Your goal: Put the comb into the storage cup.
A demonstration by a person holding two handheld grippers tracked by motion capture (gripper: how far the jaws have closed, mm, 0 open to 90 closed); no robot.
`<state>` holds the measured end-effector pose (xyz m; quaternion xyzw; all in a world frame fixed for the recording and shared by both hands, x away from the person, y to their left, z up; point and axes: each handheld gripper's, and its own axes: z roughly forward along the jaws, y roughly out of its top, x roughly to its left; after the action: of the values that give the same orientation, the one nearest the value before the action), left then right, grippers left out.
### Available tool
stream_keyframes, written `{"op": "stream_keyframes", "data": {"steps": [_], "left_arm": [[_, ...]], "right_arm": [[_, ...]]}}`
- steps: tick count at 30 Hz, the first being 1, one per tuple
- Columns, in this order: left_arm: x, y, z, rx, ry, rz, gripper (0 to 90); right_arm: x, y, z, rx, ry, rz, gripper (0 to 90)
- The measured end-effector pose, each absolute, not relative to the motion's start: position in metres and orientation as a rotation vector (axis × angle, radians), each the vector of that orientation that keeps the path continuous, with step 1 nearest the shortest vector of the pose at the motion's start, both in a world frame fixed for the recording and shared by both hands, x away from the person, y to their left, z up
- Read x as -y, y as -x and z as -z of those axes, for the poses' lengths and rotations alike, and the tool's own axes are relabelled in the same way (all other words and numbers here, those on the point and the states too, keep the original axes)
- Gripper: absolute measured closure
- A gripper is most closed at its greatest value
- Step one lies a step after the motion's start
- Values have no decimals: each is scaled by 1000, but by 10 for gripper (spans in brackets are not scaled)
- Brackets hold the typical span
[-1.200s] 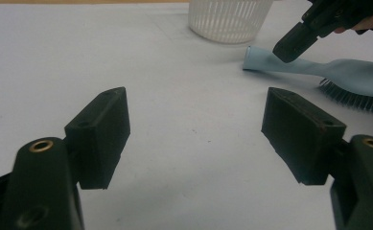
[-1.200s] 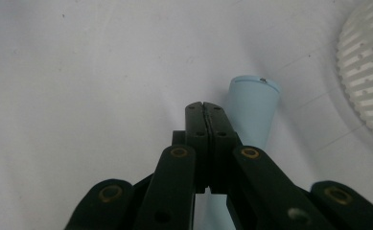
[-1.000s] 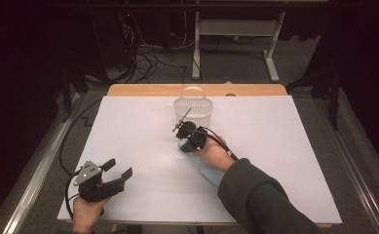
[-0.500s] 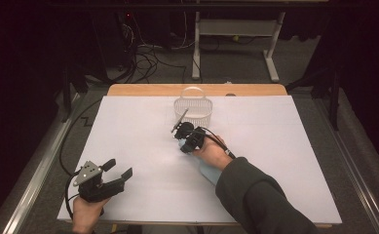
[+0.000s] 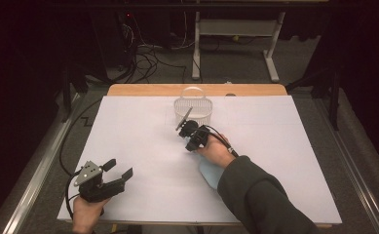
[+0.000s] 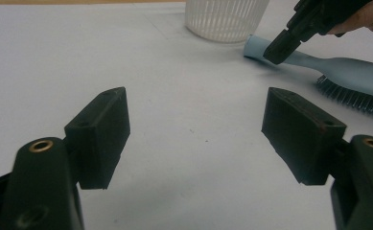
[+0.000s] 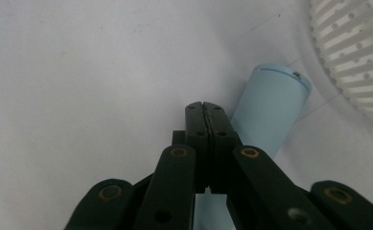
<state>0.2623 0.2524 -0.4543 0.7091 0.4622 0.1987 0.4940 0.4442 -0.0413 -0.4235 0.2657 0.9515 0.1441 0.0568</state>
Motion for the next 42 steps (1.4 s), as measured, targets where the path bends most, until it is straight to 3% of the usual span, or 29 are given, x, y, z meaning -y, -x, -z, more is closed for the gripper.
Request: {"op": "stream_keyframes", "data": {"steps": [42], "left_arm": [[-252,-263,455,-1124,-1714,-476,242]], "right_arm": [[88,-459,422,-2794,-973,-429,900]]}}
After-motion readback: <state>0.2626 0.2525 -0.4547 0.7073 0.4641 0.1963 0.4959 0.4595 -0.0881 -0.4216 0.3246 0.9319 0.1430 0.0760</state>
